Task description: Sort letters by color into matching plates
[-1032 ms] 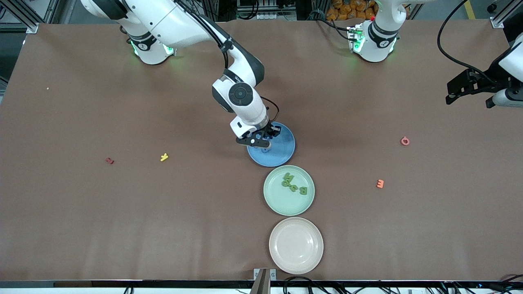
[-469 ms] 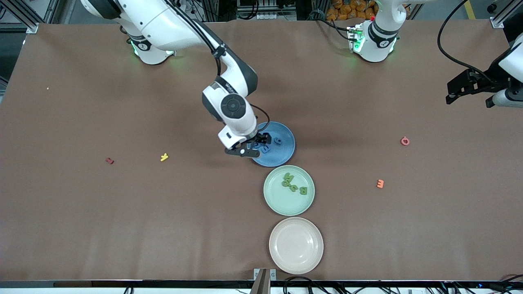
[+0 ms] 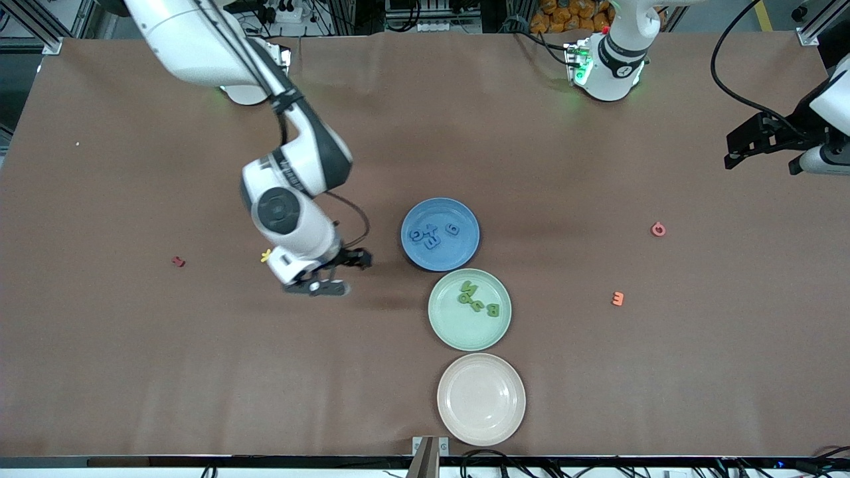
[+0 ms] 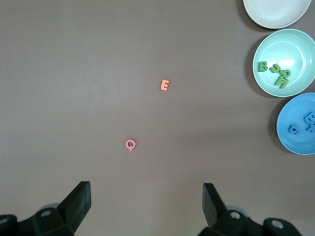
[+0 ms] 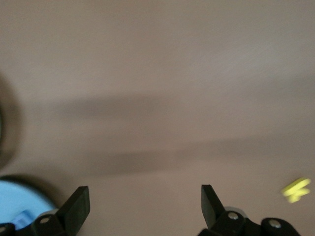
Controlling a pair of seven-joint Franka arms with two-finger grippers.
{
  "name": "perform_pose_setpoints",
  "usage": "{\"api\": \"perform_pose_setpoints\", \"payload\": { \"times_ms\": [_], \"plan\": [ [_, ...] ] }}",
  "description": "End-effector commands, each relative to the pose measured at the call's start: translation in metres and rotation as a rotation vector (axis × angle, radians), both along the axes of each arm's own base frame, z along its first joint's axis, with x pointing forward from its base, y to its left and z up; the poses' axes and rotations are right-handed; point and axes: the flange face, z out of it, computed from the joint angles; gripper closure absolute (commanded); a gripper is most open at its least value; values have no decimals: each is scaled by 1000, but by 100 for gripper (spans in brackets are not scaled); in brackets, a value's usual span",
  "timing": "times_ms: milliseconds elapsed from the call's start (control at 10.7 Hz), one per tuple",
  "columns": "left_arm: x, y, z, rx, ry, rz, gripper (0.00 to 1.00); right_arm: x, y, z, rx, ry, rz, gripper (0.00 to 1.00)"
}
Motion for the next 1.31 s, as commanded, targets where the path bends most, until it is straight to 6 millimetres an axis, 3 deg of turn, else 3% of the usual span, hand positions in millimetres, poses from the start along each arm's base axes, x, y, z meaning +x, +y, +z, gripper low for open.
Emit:
{"api": "perform_pose_setpoints", "payload": {
  "times_ms": [0, 281, 469, 657, 1032, 1220],
  "plan": [
    [-13, 2, 3, -13, -2, -6, 0, 35, -103, 7, -14, -8, 6, 0],
    [-14, 3, 1, -11, 3, -4, 0, 58, -220, 31, -62, -35, 29, 0],
    [-14, 4, 1, -11, 3, -4, 0, 60, -274, 77, -125, -17, 77, 0],
    [-14, 5, 1, -10, 11, -1, 0, 50, -302, 135, -131, 12, 90, 0],
    [-13, 10, 7, -12, -6, 8, 0, 12, -314, 259, -128, 38, 63, 0],
    [-12, 11, 10, -9, -12, 1, 0, -13, -317, 304, -149, 51, 86, 0]
  ]
}}
